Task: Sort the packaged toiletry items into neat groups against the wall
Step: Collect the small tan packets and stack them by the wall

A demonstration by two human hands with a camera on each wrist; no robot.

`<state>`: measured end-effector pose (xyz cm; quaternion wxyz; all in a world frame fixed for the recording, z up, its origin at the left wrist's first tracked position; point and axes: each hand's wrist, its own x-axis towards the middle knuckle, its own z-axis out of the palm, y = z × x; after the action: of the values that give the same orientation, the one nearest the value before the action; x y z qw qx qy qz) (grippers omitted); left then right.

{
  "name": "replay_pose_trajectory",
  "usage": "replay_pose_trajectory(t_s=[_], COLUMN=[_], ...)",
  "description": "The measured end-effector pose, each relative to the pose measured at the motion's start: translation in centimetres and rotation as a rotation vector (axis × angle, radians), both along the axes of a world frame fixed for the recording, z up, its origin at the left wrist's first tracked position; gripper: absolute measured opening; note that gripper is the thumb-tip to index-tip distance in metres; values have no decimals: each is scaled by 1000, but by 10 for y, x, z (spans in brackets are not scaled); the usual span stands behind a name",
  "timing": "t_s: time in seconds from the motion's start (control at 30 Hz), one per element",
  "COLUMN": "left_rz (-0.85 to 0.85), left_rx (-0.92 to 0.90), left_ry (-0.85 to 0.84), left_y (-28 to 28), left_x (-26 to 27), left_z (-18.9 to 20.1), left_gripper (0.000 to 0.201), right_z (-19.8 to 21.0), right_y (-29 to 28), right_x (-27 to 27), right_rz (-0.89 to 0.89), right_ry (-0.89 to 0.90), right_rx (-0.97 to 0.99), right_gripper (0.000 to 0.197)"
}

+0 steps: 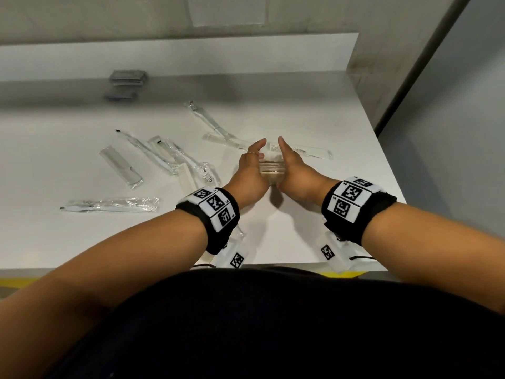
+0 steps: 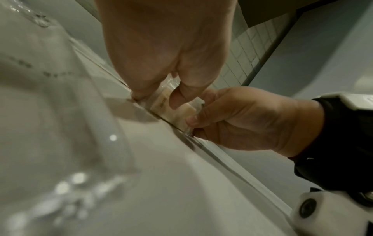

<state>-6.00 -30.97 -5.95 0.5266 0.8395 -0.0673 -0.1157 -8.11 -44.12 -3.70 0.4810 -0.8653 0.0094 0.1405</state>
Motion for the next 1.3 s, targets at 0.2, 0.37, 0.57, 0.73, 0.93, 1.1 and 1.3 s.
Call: replay_pose_trajectory(t_s=[0.2, 0.37, 0.57, 0.73, 0.93, 1.1, 1.3], left_rz=[10, 14, -40, 89, 251, 311, 290], left_rx=[71, 99, 244, 10, -387, -429, -332], left_ry=[-23, -92, -109, -59, 121, 164, 237], left_y=[2, 0, -1, 8, 28, 71, 144], left_x=[1, 0, -2, 9, 31, 56, 112], left_z=[0, -4, -1, 23, 56, 66, 72], left_gripper=[81, 72, 69, 76, 68, 55, 50], right_z=[-2, 0, -4, 20, 56, 58, 64], right_y=[2, 6, 6, 6, 24, 62, 128], right_x=[1, 0, 1, 14, 42, 78, 144], right_rz=[34, 45, 126, 67, -87, -37, -96], right_ry=[-111, -259, -230, -183, -11, 81, 100], right_rx=[-323, -552, -697, -504, 229, 331, 364], right_gripper=[53, 38, 35, 28, 22, 16, 26])
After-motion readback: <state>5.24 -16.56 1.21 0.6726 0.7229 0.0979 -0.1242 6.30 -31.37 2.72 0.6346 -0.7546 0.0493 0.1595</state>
